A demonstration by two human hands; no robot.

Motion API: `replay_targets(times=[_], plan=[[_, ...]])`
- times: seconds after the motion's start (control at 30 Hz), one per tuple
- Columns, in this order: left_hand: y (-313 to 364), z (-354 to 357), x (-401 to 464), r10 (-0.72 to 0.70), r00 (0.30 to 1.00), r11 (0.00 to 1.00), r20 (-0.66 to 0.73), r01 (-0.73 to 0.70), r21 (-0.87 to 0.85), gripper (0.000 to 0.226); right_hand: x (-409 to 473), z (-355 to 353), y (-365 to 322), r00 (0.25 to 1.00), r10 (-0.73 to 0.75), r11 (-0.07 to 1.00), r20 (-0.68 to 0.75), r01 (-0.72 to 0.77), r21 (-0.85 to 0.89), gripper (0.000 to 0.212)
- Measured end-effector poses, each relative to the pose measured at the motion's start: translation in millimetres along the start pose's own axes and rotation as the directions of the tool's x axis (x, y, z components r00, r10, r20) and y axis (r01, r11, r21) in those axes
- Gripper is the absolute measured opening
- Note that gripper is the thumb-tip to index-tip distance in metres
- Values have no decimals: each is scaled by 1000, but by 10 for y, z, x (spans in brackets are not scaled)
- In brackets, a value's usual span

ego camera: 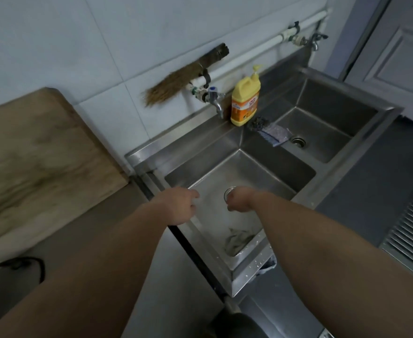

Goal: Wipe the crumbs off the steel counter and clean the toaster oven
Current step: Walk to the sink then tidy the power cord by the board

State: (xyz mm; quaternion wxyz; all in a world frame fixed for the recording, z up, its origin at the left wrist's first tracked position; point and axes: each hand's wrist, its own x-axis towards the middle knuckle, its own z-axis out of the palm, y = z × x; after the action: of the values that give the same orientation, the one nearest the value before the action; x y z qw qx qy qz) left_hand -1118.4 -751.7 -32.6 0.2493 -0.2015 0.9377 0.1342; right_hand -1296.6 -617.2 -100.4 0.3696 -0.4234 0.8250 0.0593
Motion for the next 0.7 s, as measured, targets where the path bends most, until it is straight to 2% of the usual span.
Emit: replay_targets(times=[0.2, 0.33, 0.53, 0.7], plan=[[-214, 123, -198, -109, 994, 992, 10, 110, -64, 50, -4, -67, -115, 999, -35, 999, 11, 36, -31, 36], [-485, 290, -540, -197, 980, 972, 37, 200, -122, 48, -74, -98, -457, 998, -59, 996, 16, 60, -73, 41], [-1033, 592, -1191, -335, 940, 912, 63, 340, -228, 53, -281, 54, -1380, 986, -166, 977, 9, 166, -136, 39], [-1429, 1038, -1963, -408, 912, 869, 48, 404, -285, 51, -440, 465, -2282, 966, -244, 943, 83, 256, -212, 41]])
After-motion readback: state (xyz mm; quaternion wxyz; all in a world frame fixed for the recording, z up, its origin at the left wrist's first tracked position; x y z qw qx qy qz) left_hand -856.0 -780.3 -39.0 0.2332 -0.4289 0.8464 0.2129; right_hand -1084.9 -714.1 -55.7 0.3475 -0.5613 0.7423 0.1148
